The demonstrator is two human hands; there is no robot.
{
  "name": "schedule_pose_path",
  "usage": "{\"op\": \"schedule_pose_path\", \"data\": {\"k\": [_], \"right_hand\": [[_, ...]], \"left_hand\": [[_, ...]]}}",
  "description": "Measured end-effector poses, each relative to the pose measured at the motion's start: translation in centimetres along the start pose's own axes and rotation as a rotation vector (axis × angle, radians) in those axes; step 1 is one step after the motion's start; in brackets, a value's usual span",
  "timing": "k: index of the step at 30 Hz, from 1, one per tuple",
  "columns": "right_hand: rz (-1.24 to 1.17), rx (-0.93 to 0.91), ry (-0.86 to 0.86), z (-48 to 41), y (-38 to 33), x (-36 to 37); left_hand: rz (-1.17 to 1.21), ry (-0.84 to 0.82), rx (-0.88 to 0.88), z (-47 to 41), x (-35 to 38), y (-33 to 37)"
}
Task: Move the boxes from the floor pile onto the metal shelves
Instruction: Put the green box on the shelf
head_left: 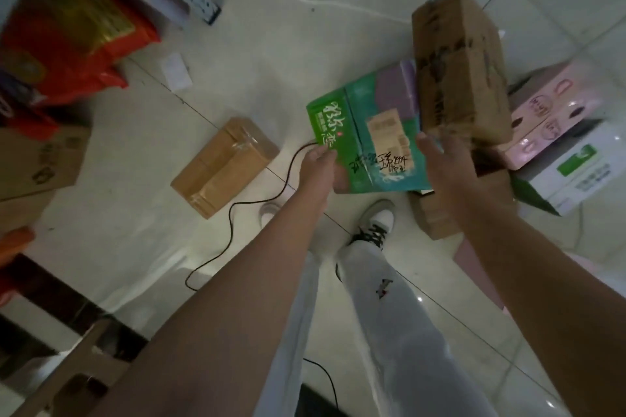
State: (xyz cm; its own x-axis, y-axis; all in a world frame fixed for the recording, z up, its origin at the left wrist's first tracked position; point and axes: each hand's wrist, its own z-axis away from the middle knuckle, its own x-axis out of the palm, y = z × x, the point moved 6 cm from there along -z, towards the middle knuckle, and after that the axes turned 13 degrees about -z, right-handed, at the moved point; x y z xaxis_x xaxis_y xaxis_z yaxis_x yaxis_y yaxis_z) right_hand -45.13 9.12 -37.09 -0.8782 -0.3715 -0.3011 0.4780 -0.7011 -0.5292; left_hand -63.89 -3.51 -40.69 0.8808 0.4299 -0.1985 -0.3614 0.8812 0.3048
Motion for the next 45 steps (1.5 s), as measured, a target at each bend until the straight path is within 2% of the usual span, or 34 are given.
{"op": "schedule_pose_path", "data": {"k": [5,8,15,20,24,28,35,39,45], "right_hand": [[0.052,0.085,0.089,-4.6,6.0,-0.3],[0.136,0.016,0.087,-6.6,7.7,0.1],[0.194,-0.177,0.061,-8.0,7.5,1.2],[0.250,-0.181,-0.007,-7.0,6.2,2.4],[0.243,-0.171,-0.030,-4.6,2.6,3.7],[0.103,-0.148,-0.074,-0.6,-1.6,4.1],[-0.142,-0.172,-0.083,9.6,-14.5,3.2],[-0.264,-0.193,-0.043,17.1,-23.1,-0.8],[-0.404,-0.383,-0.092,31.2,-36.1,-8.3]], "left_hand": [[-0.089,-0.009,-0.088,-7.5,2.0,-5.4],[-0.113,-0.017,-0.116,-10.7,2.5,-7.1],[0.008,-0.181,-0.076,-15.2,5.1,-8.6],[0.126,-0.150,-0.063,-15.8,3.3,-10.2],[0.158,-0.106,-0.032,-9.6,-1.4,-7.2],[0.079,-0.006,0.071,-4.5,-6.8,-3.1],[0.058,0.066,0.277,8.5,-15.0,9.7],[0.034,0.064,0.423,19.1,-17.7,17.6],[-0.060,0.080,0.665,37.1,-21.0,27.7]]}}
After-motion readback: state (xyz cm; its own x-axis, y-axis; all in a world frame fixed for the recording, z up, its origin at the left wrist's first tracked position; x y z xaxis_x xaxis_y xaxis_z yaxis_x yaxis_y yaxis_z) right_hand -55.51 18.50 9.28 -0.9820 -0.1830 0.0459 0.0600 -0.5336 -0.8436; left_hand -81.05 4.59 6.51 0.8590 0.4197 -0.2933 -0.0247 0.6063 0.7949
